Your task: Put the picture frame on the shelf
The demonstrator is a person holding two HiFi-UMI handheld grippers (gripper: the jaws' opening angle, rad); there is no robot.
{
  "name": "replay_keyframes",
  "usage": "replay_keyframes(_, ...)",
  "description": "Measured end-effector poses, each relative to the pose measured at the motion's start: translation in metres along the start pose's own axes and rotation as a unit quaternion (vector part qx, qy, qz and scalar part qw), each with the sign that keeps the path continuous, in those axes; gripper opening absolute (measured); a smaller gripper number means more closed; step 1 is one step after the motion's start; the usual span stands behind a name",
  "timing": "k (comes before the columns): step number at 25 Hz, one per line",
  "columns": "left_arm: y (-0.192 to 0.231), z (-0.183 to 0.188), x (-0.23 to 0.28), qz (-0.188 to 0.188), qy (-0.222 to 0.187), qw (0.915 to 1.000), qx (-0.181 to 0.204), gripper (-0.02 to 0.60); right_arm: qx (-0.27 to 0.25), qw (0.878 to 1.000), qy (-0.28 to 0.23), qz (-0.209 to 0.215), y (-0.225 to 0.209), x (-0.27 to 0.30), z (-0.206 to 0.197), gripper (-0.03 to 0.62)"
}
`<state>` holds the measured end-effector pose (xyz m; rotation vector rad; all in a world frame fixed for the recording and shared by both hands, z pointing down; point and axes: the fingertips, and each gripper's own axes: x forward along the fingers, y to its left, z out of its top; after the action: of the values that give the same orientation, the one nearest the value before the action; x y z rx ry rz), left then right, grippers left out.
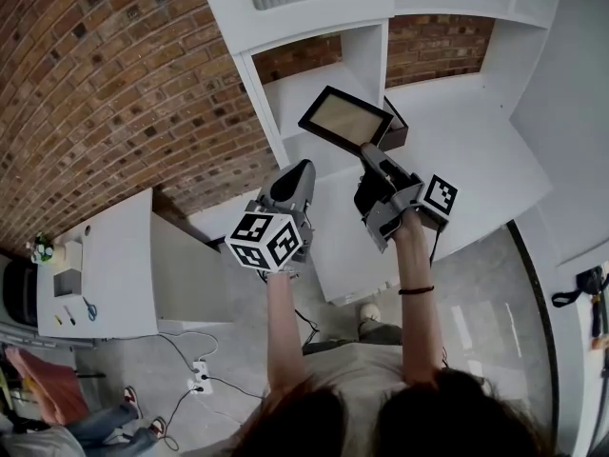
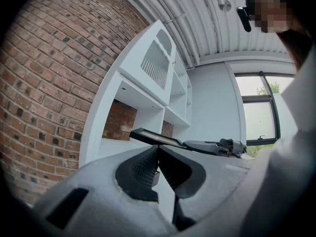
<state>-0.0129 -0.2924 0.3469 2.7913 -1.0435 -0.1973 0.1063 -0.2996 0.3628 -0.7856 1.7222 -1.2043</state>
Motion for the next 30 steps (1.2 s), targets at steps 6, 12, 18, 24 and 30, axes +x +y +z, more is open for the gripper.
replay_keyframes(6, 0.008, 0.001, 0.006, 0.026, -0.004, 0.9996, 0.005, 0.011, 0.01, 1.0, 0.023, 0.007, -0.005, 0.016, 0.007, 0.072)
replay_keyframes(12, 0.014, 0.007, 0.012, 0.039, -0.008, 0.9992, -0.008, 0.011, 0.018, 0.998, 0.051, 0.017, -0.009, 0.036, 0.012, 0.072)
replay_keyframes(18, 0.023, 0.007, 0.023, 0.069, -0.021, 0.9974, -0.001, 0.011, 0.024, 0.996, 0.085, 0.015, -0.018, 0.052, 0.016, 0.072)
replay_keyframes(24, 0.03, 0.004, 0.038, 0.088, -0.034, 0.9955, -0.008, 0.011, 0.026, 0.995, 0.1, 0.008, -0.029, 0.059, 0.028, 0.072)
replay_keyframes(30, 0.034, -0.002, 0.048, 0.103, -0.028, 0.9942, -0.01, 0.011, 0.04, 0.995, 0.096, 0.003, -0.04, 0.069, 0.04, 0.072)
